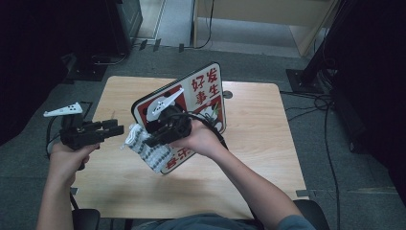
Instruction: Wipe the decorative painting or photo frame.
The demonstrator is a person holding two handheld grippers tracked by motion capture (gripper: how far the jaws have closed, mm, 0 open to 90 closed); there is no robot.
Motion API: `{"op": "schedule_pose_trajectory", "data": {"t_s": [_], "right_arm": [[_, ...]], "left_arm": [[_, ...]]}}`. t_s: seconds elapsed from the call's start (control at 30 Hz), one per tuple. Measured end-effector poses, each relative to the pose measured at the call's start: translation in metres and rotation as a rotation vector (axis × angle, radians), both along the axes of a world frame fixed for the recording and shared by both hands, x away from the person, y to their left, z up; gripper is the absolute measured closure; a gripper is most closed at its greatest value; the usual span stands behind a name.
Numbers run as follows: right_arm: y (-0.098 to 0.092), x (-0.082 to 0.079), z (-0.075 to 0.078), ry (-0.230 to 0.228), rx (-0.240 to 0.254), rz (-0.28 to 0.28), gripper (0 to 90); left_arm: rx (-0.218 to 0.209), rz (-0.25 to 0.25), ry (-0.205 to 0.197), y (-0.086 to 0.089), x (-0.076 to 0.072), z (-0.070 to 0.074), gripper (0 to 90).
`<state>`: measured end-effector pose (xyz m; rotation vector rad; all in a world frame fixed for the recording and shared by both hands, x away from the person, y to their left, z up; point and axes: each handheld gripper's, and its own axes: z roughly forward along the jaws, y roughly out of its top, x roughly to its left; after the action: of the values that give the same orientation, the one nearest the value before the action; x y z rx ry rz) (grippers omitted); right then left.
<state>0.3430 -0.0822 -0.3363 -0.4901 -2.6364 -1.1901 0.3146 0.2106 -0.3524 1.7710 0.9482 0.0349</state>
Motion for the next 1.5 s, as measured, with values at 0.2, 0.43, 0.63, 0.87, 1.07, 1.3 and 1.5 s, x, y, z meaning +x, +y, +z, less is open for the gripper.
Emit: {"op": "schedule_pose_trajectory", "data": {"t_s": [0.2,0.43,0.63,0.87,1.07,1.3,1.5], "right_arm": [[0.0,-0.001,-0.005,0.005,-0.004,0.001,78.9],[-0.001,-0.003,-0.011,0.013,-0.016,-0.001,78.9],[-0.001,-0.005,-0.018,0.024,-0.024,-0.004,78.9],[-0.002,-0.006,-0.025,0.029,-0.025,-0.009,78.8],[-0.002,-0.007,-0.031,0.033,-0.027,-0.012,78.8],[-0.004,-0.008,-0.037,0.044,-0.028,-0.016,78.8],[-0.004,-0.009,-0.042,0.053,-0.031,-0.018,78.8]], "left_arm": [[0.007,-0.009,-0.017,-0.005,-0.002,0.004,45.6],[0.01,-0.025,-0.027,-0.012,-0.003,0.007,44.1],[-0.004,-0.045,-0.018,-0.019,-0.002,0.012,43.9],[-0.009,-0.069,-0.036,-0.026,-0.003,0.015,48.8],[0.004,-0.085,-0.041,-0.033,0.0,0.014,50.4],[0.015,-0.105,-0.041,-0.043,0.003,0.011,54.2],[0.009,-0.106,-0.036,-0.048,0.004,0.008,58.3]]}}
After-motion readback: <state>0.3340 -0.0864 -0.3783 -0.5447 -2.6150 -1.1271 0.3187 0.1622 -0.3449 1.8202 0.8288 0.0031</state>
